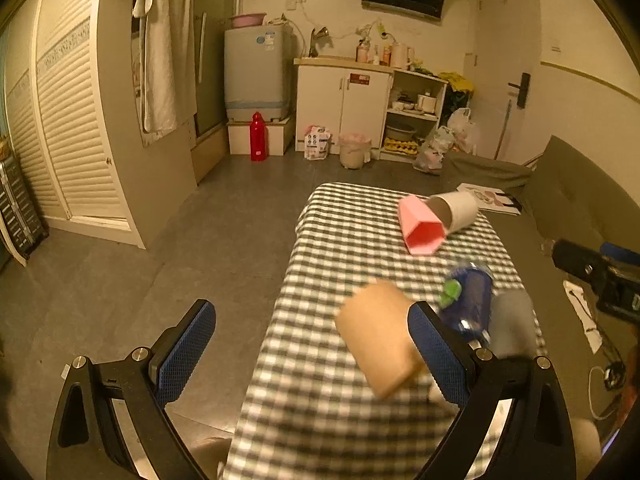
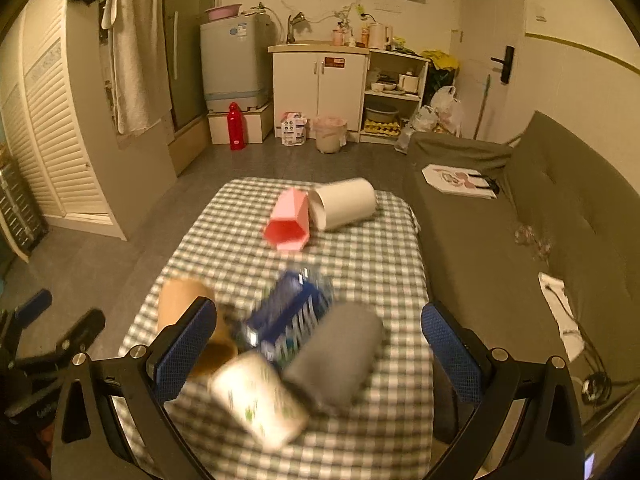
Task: Flip cup upside down
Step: 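Reach the right gripper to the pink hexagonal cup and close on it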
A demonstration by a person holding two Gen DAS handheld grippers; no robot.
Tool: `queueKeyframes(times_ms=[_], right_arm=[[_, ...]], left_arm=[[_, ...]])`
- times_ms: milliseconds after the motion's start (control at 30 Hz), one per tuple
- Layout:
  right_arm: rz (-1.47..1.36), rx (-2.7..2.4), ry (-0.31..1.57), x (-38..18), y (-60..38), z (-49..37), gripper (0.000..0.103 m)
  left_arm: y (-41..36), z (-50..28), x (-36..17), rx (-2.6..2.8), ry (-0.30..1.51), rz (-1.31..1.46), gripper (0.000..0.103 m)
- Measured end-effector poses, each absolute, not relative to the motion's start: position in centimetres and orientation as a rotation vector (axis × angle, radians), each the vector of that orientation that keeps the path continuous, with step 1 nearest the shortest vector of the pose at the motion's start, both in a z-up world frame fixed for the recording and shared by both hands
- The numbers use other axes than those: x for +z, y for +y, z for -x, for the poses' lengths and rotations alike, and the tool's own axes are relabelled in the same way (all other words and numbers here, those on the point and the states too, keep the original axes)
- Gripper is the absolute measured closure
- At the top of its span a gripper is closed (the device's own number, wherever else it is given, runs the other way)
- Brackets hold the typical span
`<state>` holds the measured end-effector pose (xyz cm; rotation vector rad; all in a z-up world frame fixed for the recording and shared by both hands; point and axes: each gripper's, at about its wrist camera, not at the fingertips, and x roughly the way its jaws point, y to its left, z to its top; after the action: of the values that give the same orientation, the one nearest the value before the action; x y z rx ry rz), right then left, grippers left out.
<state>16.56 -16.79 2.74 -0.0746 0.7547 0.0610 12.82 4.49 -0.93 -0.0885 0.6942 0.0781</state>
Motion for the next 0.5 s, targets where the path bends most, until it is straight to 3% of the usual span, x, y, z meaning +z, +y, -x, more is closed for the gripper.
queueKeyframes(times_ms=[200,500], right_arm=[[0.121,0.088,0.819,1.4,-13.6,-25.1,0.0],[0.197,0.078,0.942,-4.7,-10.0,-36.6,0.0]], left_arm=[[6.0,-19.0,-1.8,0.104,0.722,0.066,0.004],[8.4,-26.6,-4.8,0.15,0.758,0.044,0.004]])
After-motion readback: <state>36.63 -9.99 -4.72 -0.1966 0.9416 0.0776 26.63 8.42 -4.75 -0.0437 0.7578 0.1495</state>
